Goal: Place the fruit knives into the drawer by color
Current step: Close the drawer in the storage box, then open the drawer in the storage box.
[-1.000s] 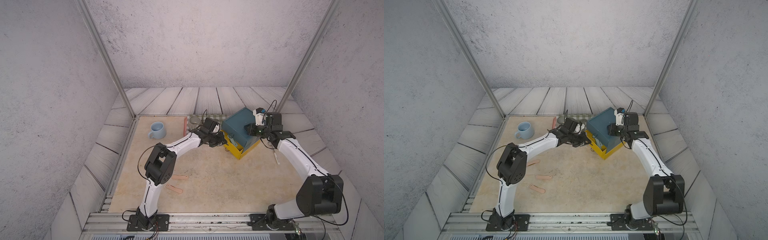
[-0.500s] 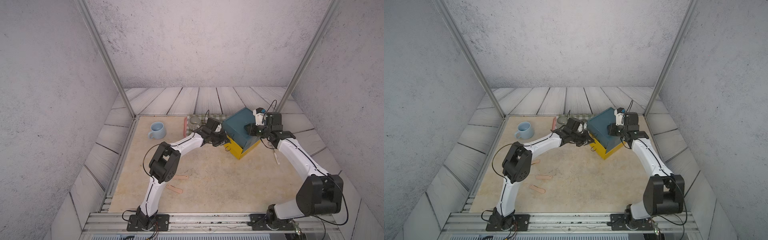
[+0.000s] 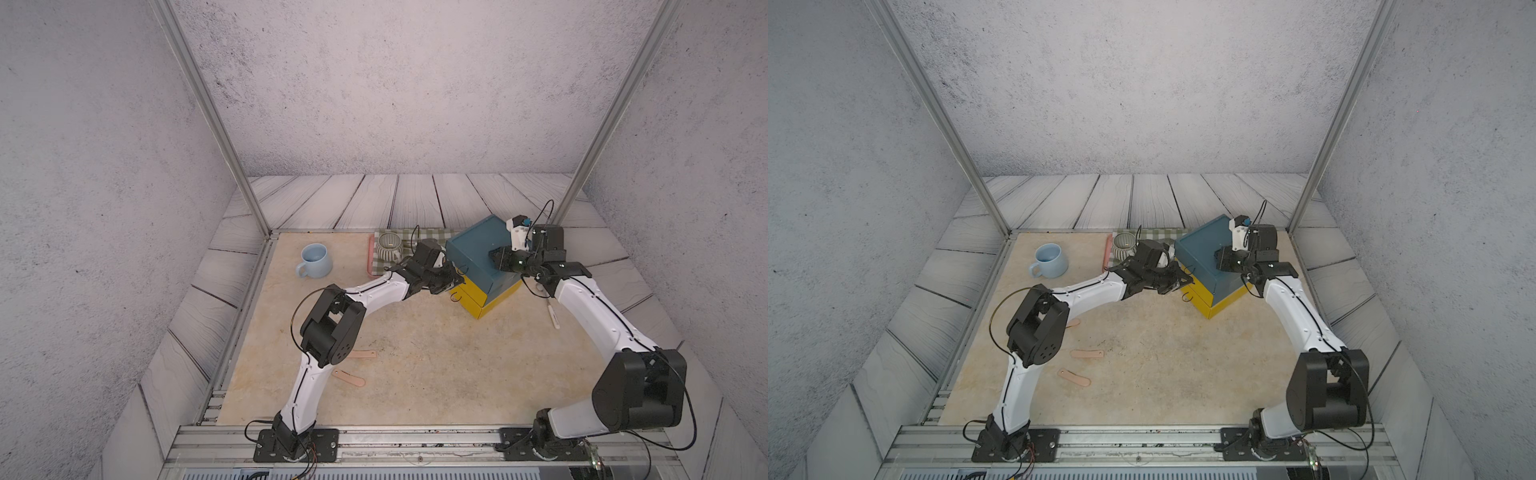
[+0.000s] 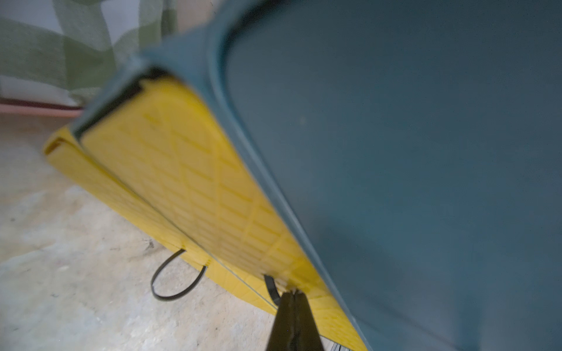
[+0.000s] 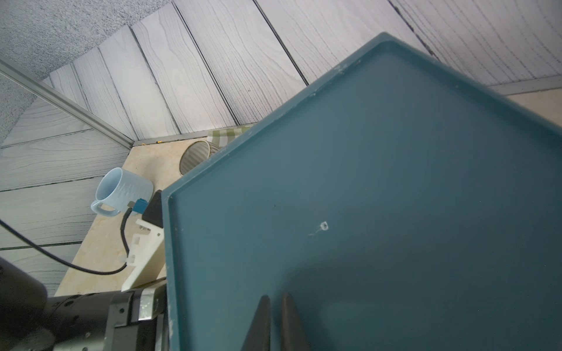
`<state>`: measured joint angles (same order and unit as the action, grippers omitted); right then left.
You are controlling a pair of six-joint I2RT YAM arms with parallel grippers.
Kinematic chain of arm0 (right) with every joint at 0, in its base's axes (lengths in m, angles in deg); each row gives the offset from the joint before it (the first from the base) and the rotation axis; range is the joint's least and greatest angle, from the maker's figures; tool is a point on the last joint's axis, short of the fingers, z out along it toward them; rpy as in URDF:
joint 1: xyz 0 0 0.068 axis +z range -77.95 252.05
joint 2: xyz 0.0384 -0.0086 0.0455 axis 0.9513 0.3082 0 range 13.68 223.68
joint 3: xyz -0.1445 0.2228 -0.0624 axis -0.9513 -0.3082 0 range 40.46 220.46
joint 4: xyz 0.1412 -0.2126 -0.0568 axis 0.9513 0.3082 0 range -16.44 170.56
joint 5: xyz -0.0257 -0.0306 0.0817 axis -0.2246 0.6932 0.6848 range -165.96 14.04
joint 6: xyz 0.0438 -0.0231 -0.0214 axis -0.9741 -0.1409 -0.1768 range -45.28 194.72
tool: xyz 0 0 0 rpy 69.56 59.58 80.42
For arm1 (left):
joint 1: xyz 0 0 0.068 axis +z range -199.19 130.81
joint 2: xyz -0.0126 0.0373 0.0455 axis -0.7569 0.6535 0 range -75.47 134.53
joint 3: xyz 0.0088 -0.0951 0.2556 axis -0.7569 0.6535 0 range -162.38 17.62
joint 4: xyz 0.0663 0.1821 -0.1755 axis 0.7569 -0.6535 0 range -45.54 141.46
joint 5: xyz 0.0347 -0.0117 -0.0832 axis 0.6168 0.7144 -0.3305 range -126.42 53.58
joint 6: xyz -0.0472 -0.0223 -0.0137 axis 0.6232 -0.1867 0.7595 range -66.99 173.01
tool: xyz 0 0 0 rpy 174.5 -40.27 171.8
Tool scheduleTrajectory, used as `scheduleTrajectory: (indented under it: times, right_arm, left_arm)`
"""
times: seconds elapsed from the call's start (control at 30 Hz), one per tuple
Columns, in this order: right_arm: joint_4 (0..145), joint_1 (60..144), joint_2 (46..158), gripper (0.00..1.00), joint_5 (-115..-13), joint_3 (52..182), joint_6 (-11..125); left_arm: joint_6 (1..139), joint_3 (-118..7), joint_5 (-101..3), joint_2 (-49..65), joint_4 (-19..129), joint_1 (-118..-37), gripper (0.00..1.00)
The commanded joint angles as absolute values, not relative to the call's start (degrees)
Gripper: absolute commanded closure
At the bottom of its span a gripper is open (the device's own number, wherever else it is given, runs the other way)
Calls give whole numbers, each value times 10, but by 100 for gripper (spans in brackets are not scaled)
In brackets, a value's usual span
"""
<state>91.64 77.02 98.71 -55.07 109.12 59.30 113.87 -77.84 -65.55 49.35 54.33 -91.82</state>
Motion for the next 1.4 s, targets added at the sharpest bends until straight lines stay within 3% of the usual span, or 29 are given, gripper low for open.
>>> scheduleTrajectory:
  times: [0.0, 0.67, 0.83, 1.1, 1.37]
  right_arm:
    - [1166, 772, 1061, 88, -606, 1018, 594]
    - [1165, 771, 1058, 88, -607, 1023, 592]
    - [1167, 772, 1055, 88, -610, 1023, 590]
    - [1176, 772, 1058, 88, -612, 1027, 593]
    - [1177, 773, 1060, 88, -613, 1024, 593]
  left_arm:
    - [1145, -773, -641, 482, 594, -922, 100]
    - [1047, -608, -574, 275, 579, -924, 95]
    - [1048, -534, -580, 285, 637, -925, 87]
    - [1095, -456, -590, 339, 780, -928, 58]
    - [1137, -480, -603, 420, 833, -929, 50]
